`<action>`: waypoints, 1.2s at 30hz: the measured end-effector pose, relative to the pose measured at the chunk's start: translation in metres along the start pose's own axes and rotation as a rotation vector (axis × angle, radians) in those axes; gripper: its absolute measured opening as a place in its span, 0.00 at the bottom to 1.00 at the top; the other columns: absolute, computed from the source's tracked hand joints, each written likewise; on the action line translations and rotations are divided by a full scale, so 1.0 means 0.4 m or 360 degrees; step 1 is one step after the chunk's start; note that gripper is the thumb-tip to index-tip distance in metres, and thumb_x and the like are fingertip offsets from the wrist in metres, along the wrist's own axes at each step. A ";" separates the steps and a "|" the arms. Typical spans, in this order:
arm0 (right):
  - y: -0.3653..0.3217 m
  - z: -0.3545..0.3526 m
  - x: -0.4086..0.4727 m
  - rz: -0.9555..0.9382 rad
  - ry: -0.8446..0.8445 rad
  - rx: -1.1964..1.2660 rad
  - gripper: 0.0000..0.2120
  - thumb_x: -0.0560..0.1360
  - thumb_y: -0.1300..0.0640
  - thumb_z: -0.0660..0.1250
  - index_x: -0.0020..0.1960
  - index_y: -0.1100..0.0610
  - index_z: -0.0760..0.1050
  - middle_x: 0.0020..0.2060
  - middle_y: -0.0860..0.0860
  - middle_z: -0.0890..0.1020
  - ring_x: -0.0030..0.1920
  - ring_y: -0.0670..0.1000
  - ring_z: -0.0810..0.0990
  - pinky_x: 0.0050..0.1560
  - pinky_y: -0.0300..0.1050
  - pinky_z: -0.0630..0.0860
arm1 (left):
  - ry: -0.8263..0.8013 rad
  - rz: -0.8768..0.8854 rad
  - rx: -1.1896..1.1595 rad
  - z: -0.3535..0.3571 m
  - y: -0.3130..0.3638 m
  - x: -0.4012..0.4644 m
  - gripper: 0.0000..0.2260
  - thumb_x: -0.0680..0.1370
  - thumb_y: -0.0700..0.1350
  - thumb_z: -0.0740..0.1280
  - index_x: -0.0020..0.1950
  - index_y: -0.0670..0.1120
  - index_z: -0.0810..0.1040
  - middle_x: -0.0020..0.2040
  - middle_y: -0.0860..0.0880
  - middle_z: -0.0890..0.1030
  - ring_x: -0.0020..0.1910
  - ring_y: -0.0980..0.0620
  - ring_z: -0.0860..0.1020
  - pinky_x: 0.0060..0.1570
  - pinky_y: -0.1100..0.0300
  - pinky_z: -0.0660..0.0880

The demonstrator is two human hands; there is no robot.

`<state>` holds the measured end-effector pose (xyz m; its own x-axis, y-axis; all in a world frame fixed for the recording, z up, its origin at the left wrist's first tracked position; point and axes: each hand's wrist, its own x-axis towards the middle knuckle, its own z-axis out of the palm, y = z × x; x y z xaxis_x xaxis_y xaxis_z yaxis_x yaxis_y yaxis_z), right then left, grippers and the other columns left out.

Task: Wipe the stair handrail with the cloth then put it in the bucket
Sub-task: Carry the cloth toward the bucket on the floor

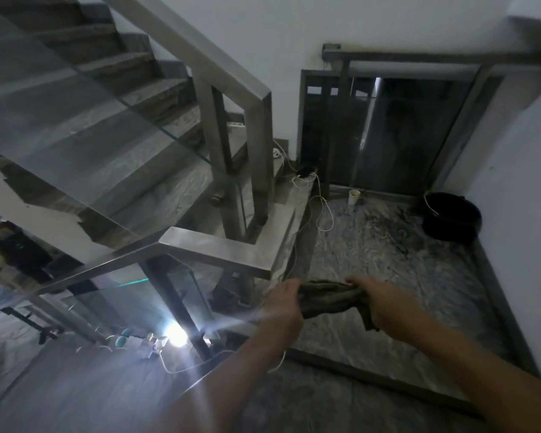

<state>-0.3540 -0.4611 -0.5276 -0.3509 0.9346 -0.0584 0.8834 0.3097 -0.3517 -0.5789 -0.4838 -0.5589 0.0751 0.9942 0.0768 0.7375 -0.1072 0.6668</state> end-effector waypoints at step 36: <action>0.526 -0.581 0.271 0.0648 0.0099 0.0592 0.04 0.69 0.59 0.67 0.42 0.51 0.78 0.45 0.55 0.81 0.48 0.54 0.79 0.43 0.45 0.76 | -0.0993 0.0380 -0.0095 0.066 0.507 0.917 0.07 0.75 0.42 0.67 0.50 0.44 0.83 0.50 0.42 0.81 0.48 0.46 0.82 0.50 0.51 0.81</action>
<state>-0.1340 -0.2538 -0.3907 0.0250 0.9780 -0.2069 0.7707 -0.1507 -0.6191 -0.3839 -0.1409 -0.4150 0.6185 0.7589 -0.2038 0.6157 -0.3069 0.7257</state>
